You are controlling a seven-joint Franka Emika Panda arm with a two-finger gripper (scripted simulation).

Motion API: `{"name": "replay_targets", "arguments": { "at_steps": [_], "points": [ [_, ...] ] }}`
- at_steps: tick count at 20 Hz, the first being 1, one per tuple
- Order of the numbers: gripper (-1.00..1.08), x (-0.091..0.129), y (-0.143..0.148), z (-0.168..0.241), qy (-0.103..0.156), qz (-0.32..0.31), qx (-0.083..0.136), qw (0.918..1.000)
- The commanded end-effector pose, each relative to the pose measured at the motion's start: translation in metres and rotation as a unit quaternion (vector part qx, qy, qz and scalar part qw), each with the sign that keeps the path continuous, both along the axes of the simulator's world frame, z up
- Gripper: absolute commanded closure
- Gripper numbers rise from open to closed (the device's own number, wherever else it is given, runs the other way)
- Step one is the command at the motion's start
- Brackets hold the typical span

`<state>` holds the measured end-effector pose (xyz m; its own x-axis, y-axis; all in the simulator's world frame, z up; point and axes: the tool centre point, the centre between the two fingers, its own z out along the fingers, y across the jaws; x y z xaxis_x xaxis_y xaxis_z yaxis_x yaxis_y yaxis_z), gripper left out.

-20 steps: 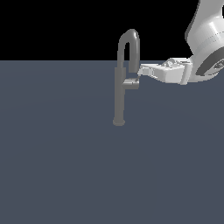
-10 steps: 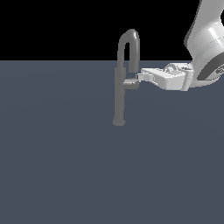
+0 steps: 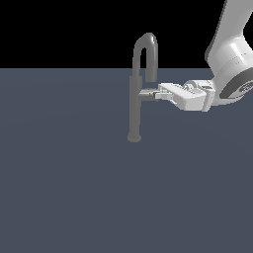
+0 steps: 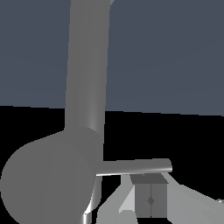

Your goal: Turn on the faucet by rotating a designated handle.

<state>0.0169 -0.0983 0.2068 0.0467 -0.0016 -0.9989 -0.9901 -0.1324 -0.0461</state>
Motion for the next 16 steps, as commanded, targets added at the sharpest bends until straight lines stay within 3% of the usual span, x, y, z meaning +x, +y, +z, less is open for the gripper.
{"name": "replay_targets", "arguments": {
  "at_steps": [1,8,9,16],
  "points": [
    [1.08,0.000,0.000,-0.020,0.011,-0.002,0.000,0.9999],
    [1.08,0.004,0.000,-0.050,0.022,-0.004,0.001,0.9997],
    [1.08,0.010,0.001,-0.012,-0.006,0.005,0.002,1.0000],
    [1.08,0.020,0.002,-0.038,0.007,0.001,0.002,1.0000]
  ]
}}
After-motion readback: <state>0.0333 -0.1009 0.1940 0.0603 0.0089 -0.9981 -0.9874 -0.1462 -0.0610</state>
